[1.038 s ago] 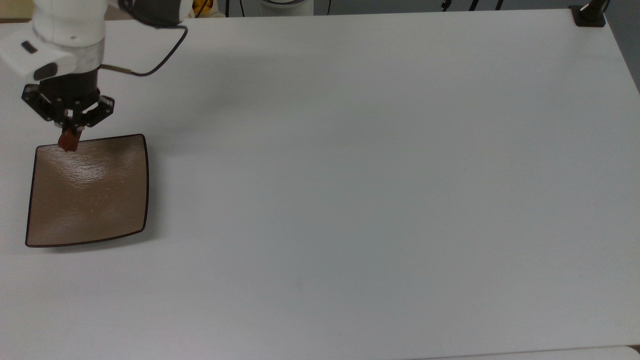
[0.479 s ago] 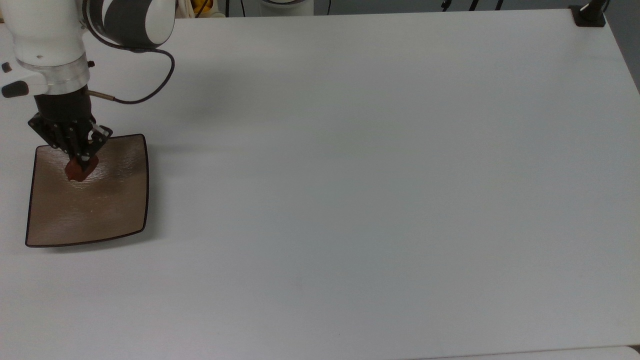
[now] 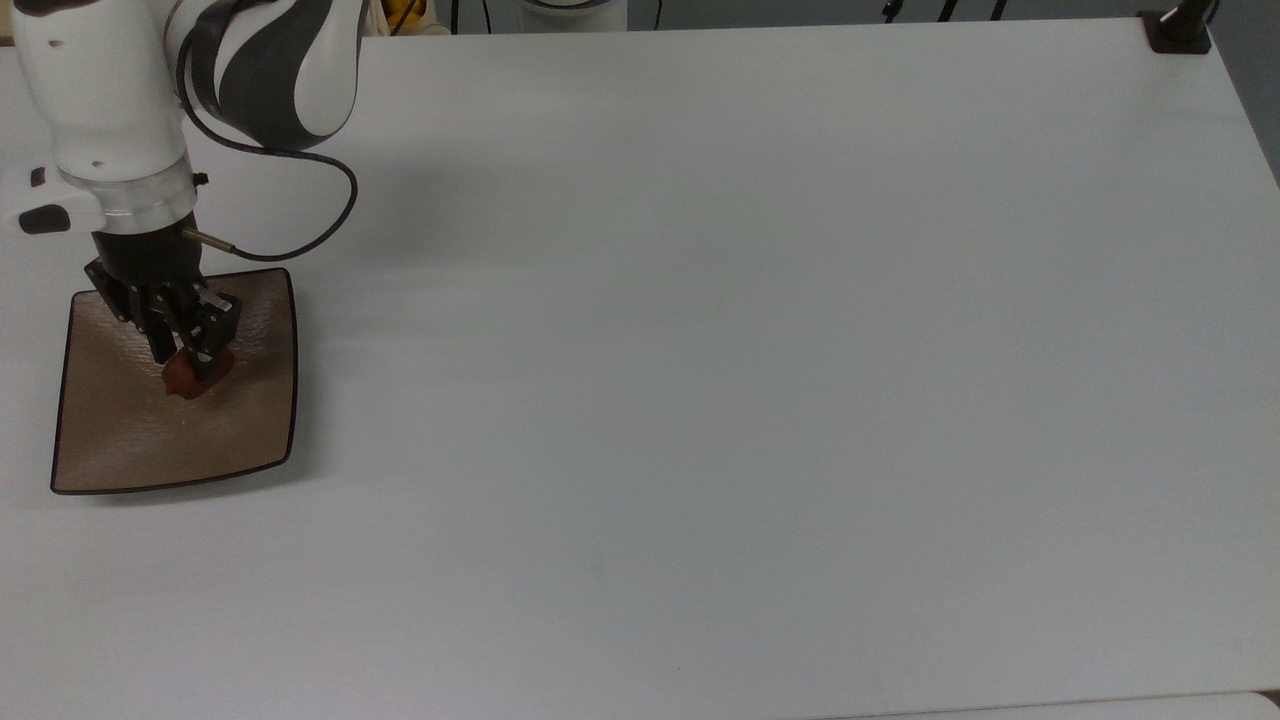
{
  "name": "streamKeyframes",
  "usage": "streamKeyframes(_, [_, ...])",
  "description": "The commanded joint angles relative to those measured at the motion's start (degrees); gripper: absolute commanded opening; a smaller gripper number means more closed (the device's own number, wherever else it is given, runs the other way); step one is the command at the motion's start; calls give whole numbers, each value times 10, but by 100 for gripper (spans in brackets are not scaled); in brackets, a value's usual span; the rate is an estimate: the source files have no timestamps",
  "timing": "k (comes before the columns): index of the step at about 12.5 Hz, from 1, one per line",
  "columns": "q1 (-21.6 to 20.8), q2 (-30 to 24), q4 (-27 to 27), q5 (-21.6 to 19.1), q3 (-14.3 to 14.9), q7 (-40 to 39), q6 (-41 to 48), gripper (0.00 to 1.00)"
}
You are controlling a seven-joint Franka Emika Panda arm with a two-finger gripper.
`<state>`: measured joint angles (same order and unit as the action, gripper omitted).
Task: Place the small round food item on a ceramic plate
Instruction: 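Lower the food item onto the plate and open the gripper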
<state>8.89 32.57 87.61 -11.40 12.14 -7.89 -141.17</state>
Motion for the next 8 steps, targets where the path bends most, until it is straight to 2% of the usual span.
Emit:
streamKeyframes(1, [1,5,-9,13,-2,4,-8,100])
streamKeyframes(8, [1,4,-9,27,-2,5,-5,100])
